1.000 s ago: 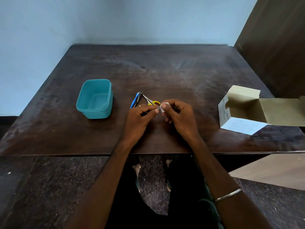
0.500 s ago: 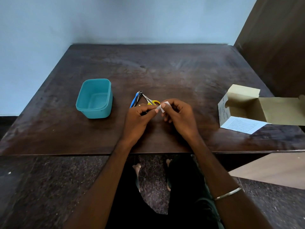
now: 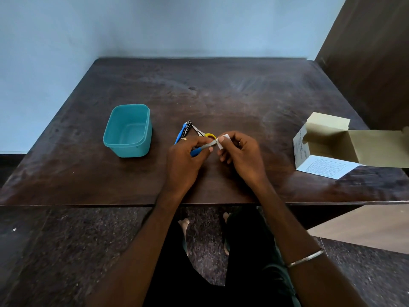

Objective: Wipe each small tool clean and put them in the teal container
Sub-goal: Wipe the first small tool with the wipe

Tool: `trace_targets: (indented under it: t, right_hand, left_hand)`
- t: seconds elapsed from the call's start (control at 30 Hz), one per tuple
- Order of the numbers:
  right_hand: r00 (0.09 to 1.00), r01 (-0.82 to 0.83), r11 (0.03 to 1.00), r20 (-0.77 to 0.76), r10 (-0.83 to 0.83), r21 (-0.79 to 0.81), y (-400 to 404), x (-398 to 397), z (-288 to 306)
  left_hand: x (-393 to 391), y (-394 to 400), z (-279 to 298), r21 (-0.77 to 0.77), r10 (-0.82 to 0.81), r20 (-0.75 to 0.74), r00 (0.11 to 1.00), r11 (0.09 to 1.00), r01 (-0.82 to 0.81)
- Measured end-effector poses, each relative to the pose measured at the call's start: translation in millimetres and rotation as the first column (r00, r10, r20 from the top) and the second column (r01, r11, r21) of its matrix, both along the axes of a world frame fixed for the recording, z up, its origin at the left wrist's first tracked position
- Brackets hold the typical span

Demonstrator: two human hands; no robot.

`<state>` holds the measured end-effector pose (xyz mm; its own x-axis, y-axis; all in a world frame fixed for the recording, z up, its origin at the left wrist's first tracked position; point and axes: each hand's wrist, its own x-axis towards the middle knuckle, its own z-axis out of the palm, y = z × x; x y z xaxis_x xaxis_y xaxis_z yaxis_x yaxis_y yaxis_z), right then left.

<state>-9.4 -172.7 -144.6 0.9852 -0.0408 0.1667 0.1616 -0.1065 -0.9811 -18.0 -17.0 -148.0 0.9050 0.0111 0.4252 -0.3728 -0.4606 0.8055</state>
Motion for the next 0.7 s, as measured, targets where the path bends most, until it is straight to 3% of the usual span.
trace_targets:
  t: [0.13, 0.2, 0.37, 0.7]
  right_hand:
    - [1.0, 0.005, 1.0, -0.007, -0.005, 0.021, -0.1, -0.8, 0.9]
    - [1.0, 0.012, 1.0, -0.003, -0.012, 0.023, 0.4, -1.0, 1.1]
    - [1.0, 0.004, 1.0, 0.01, -0.004, -0.006, 0.6, -2.3, -0.3]
    - [1.0, -0.01, 1.0, -0.004, 0.01, 0.001, -0.3, -2.4, -0.6]
  left_hand:
    - [-1.6, 0.5, 1.7, 0.037, 0.049, 0.065, 0.997, 0.998, -0.051]
    - [-2.7, 0.5, 2.2, 0.016, 0.023, 0.01, 1.0, 1.0, -0.023]
    - [-3.7, 1.8, 5.6, -0.196, -0.067, -0.202, 0.977, 0.98, 0.026]
    - [-4.1, 3.9, 7.5, -0.224, -0.086, -0.237, 0.968, 0.974, 0.032]
